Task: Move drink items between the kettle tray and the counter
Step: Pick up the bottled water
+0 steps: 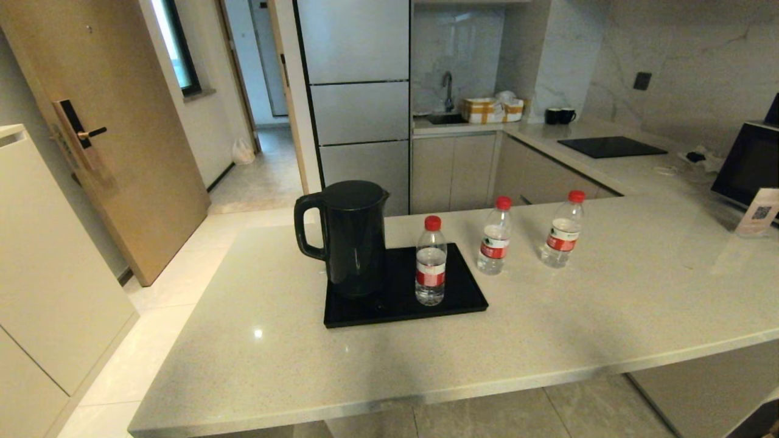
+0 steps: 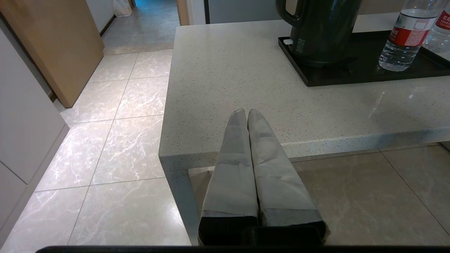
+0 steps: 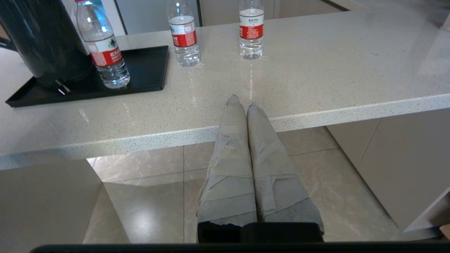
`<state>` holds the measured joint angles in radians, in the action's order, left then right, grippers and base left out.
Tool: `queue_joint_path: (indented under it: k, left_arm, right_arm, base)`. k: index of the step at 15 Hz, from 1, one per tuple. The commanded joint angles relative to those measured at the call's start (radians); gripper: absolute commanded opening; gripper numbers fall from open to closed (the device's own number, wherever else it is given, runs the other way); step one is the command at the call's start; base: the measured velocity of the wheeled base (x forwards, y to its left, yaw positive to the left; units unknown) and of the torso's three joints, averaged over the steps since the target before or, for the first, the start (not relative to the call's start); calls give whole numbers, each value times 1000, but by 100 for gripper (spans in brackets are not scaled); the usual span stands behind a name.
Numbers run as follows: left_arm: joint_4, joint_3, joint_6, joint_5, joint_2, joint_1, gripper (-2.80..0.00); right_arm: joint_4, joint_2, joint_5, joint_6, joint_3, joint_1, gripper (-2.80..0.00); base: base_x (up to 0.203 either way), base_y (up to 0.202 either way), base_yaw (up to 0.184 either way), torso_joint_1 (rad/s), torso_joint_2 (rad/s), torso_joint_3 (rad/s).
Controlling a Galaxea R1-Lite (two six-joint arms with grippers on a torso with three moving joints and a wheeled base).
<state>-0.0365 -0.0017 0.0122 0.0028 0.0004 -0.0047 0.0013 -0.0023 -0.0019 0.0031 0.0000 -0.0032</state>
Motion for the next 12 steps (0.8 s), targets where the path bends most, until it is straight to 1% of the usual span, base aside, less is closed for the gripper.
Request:
queue_joint_path:
  k: [1, 4, 10, 12]
  left_arm:
    - [0, 0, 0, 0, -1, 0, -280]
    - [0, 0, 0, 0, -2, 0, -280]
    - [0, 0, 0, 0, -1, 0, -280]
    - [0, 0, 0, 0, -1, 0, -280]
  right_arm:
    - [2, 2, 2, -14, 3, 1, -280]
    - [3, 2, 6, -40, 2, 0, -280]
    - [0, 2, 3, -20, 0, 0, -280]
    - [-1, 2, 2, -9, 0, 0, -280]
  base:
    - [0, 0, 0, 0, 0, 0]
    - [0, 0, 0, 0, 0, 0]
    - [4, 1, 101, 2, 0, 0]
    - [0, 0, 0, 0, 0, 0]
